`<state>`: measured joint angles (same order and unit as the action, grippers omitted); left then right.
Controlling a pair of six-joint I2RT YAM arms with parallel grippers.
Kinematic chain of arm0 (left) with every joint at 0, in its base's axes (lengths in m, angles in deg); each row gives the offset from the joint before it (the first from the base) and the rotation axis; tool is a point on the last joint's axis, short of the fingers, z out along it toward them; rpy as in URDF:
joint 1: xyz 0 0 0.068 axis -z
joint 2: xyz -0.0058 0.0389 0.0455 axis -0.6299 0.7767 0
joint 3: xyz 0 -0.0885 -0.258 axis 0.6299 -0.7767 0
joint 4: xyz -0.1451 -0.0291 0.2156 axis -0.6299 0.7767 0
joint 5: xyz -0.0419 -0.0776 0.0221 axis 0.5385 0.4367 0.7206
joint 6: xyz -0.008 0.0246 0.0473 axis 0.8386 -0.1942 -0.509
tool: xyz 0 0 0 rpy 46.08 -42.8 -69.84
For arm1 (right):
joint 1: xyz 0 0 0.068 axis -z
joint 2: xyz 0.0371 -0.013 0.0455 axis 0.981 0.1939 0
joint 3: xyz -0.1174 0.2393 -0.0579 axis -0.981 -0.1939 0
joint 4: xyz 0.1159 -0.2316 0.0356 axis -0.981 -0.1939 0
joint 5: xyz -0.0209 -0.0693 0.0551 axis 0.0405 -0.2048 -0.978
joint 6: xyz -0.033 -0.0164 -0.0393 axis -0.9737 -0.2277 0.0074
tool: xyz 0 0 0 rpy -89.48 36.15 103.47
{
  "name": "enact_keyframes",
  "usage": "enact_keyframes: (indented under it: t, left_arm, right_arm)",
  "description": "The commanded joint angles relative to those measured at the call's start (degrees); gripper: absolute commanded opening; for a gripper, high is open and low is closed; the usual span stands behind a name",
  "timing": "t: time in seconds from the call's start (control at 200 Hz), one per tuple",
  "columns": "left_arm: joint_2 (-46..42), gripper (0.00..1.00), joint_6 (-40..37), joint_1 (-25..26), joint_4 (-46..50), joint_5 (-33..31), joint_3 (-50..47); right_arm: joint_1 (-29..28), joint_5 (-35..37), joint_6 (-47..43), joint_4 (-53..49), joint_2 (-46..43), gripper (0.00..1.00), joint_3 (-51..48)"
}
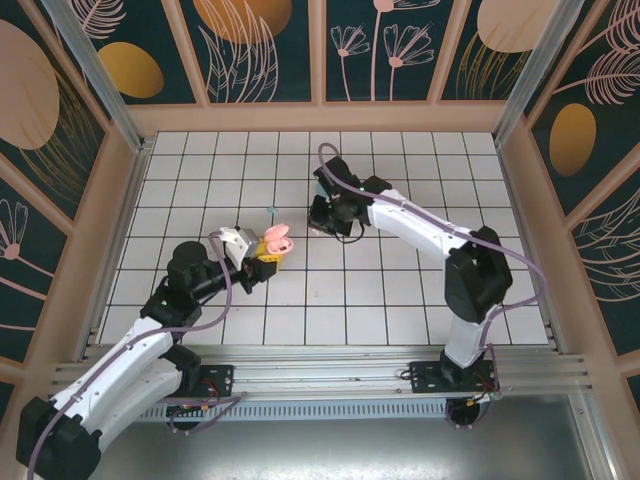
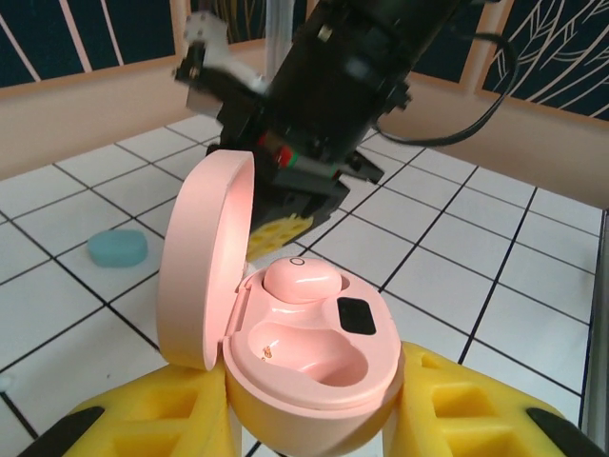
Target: Insert the wireless bluetooth earbuds into the charging case
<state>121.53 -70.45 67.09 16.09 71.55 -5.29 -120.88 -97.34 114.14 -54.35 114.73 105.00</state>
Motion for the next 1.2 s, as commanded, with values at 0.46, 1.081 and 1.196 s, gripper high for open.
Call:
enact_keyframes:
  t: [0.46,1.081,1.196]
  left_arm:
    - [16.04,0.09,0.00,-0.28,-17.10,5.16,9.04]
    - [23.85,0.08,2.03,-0.23,-23.09,6.36,13.15]
    - [23.86,0.08,2.42,-0.19,-23.56,6.25,12.88]
  right_arm:
    - [2.22,0.00,5.42,1.24,-17.70,0.10,-4.30]
    - [-3.64,-2.75,4.84,9.33,-17.57,0.09,1.20]
    - [-3.73,-3.29,4.68,8.46,-15.87,0.09,2.63]
